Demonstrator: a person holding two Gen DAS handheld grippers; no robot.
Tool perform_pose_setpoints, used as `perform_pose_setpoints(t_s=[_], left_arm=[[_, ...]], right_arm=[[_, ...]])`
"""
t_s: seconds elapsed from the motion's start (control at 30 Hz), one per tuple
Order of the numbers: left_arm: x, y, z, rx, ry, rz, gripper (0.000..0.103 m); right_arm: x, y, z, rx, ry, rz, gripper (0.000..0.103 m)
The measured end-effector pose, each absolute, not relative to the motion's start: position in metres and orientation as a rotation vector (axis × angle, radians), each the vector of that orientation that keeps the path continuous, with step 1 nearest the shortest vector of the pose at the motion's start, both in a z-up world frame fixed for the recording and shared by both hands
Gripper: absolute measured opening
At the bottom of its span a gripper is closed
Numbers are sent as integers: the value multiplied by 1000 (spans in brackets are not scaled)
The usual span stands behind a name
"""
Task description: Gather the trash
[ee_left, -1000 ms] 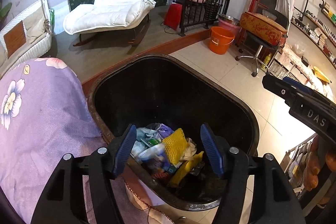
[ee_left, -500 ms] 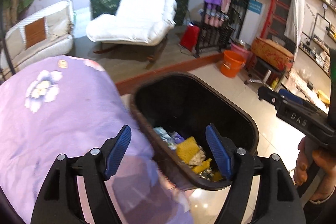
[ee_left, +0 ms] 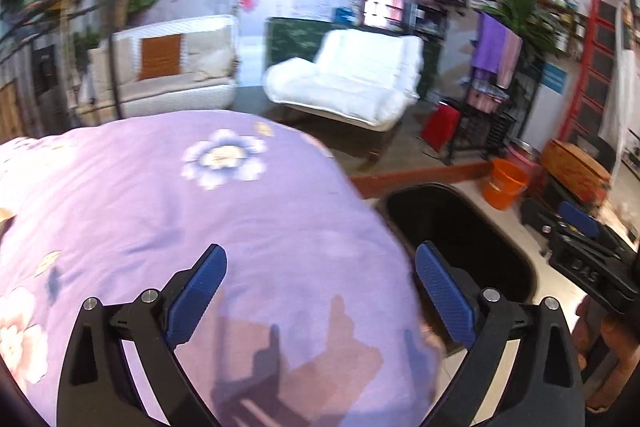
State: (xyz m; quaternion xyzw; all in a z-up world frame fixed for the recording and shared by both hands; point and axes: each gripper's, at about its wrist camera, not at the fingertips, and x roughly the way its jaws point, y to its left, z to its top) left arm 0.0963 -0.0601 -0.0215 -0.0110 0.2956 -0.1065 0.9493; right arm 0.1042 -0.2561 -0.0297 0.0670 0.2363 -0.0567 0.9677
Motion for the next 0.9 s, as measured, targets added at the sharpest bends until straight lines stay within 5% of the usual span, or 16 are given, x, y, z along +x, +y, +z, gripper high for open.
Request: perform_pose_setpoints(t_s=[0.9], left_arm=[[20,9,2,-61,417,-18,97]], right_arm=[[29,-159,-12,79,364,75,91]])
